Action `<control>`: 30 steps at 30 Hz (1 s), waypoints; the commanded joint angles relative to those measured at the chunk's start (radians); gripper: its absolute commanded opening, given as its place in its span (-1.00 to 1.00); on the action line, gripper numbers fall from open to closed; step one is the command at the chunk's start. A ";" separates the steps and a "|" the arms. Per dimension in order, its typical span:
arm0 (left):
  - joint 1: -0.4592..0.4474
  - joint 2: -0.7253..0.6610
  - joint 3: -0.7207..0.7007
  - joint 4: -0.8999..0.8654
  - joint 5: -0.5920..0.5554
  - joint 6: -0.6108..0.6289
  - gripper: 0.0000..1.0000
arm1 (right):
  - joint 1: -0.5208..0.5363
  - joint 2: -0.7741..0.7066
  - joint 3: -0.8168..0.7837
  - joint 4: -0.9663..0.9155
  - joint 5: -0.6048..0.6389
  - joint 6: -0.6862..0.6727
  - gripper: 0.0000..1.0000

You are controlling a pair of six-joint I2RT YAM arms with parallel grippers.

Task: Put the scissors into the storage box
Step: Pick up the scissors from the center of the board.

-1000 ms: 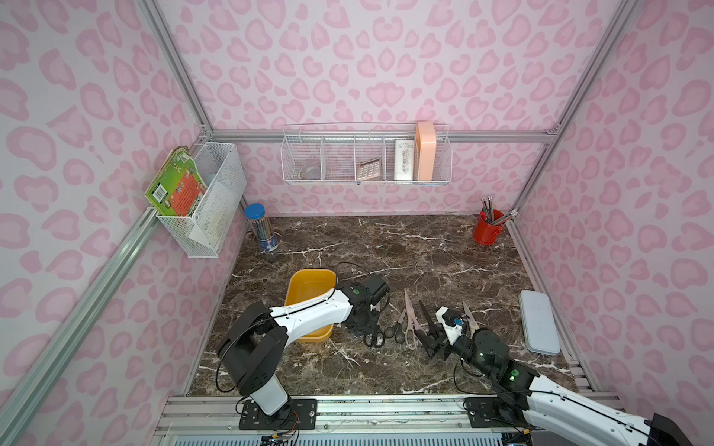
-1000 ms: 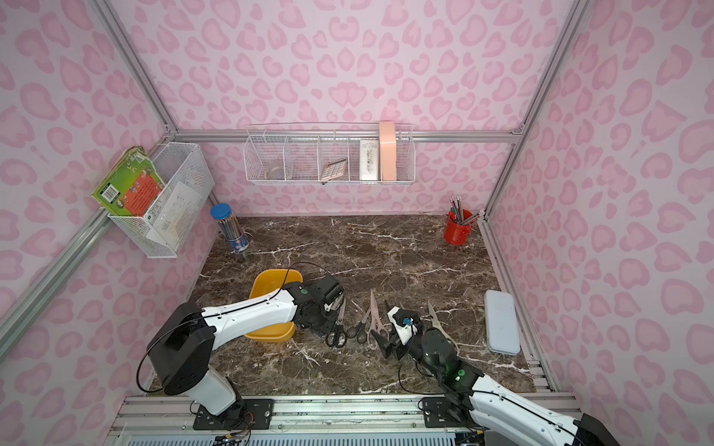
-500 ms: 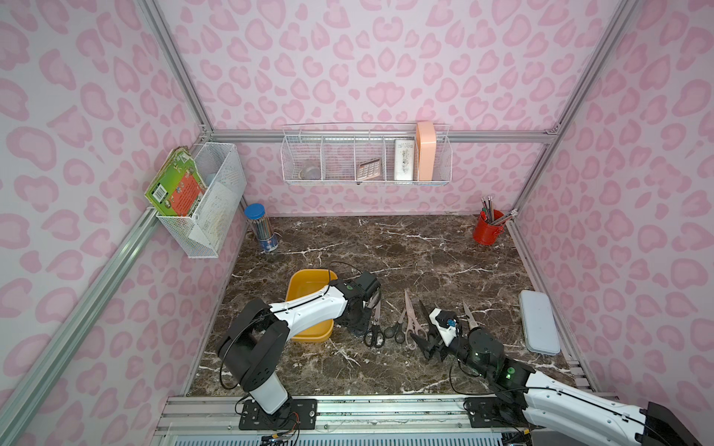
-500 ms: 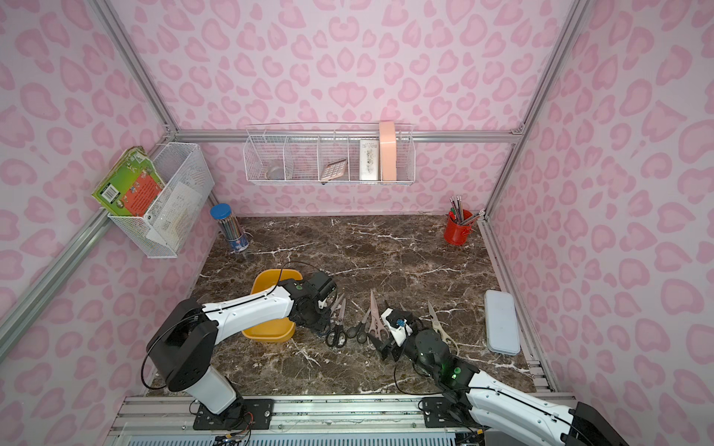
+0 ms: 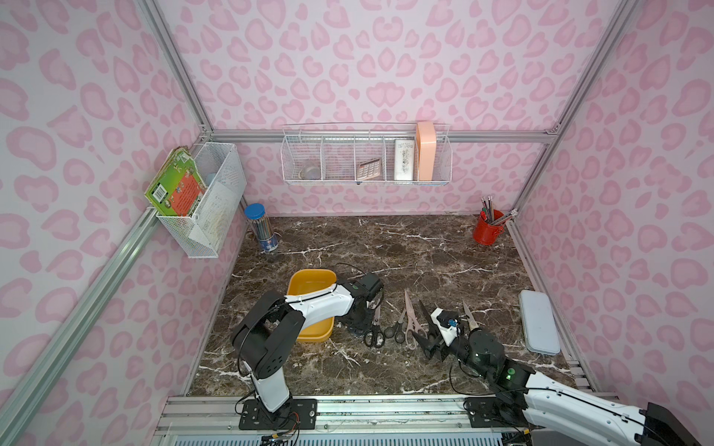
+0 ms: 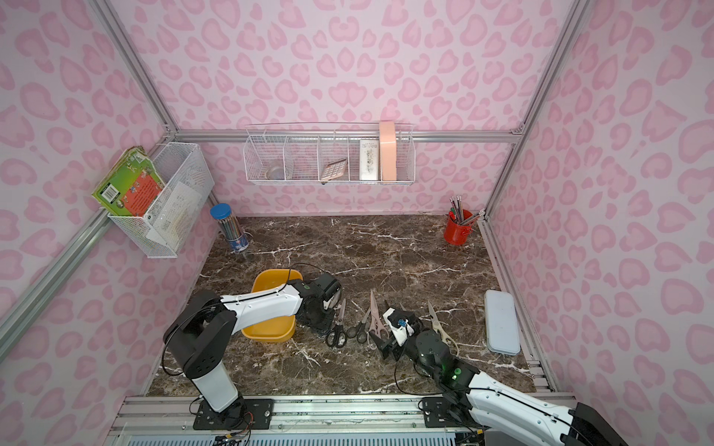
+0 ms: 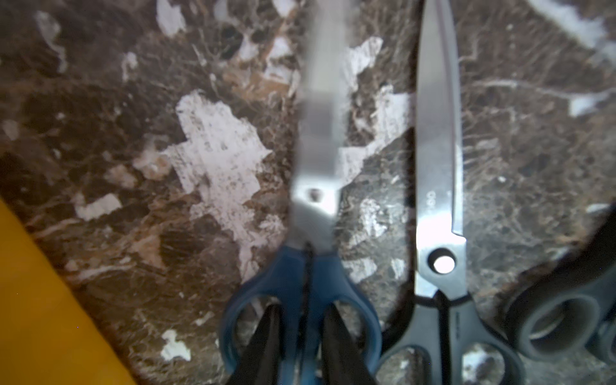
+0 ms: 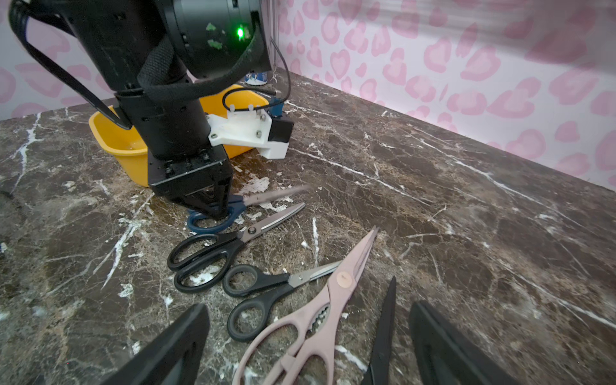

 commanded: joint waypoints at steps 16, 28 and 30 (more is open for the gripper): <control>-0.013 -0.116 0.155 -0.179 -0.105 -0.030 -1.00 | 0.002 -0.059 -0.015 0.037 0.019 0.002 0.92; 0.349 -0.429 0.098 -0.386 -0.122 0.006 -1.00 | 0.039 0.116 0.053 0.032 -0.006 -0.021 0.92; 0.402 -0.433 0.042 -0.367 -0.085 0.022 -1.00 | 0.048 0.122 0.055 0.033 0.006 -0.024 0.91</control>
